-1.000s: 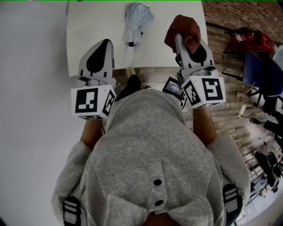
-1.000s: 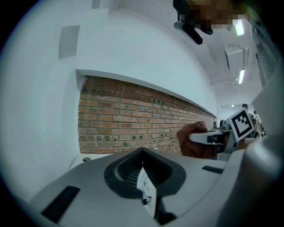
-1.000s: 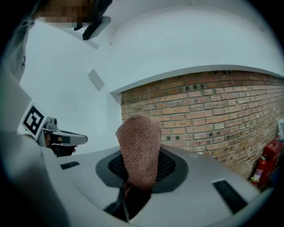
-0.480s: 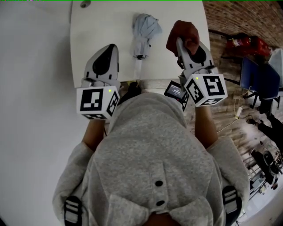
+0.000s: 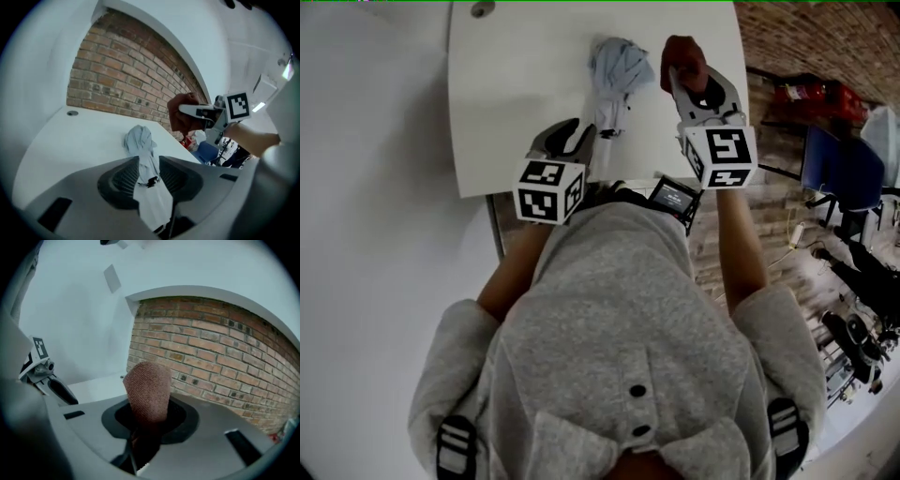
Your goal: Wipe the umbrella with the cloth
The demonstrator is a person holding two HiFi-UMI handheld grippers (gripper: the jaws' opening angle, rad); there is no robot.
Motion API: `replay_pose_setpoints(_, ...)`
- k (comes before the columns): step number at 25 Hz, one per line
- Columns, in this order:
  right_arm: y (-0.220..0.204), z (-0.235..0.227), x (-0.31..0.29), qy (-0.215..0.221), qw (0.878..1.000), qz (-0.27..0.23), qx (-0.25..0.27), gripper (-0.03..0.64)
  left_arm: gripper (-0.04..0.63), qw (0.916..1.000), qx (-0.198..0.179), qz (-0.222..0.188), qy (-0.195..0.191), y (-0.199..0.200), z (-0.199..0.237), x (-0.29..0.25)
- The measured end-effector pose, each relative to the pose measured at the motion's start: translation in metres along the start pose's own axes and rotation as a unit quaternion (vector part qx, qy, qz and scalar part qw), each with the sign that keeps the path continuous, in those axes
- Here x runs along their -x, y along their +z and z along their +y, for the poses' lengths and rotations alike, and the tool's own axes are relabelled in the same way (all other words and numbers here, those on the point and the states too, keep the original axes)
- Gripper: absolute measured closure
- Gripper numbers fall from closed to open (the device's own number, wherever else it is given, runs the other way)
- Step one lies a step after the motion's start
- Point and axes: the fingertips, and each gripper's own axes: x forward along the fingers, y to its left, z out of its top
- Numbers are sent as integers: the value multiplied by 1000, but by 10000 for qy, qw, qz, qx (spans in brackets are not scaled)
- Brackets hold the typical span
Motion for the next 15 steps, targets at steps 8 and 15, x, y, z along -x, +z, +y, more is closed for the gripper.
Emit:
replay_pose_setpoints(8,-34,3,-48,183,9976,436,500,526,354,9920,-14,1242,-241,-84,-11,-51)
replay_pose_setpoints(15,-65,10,-93,325,9897,827,1122,518,350,9859,-174,1664,-4,-117,-11,-73)
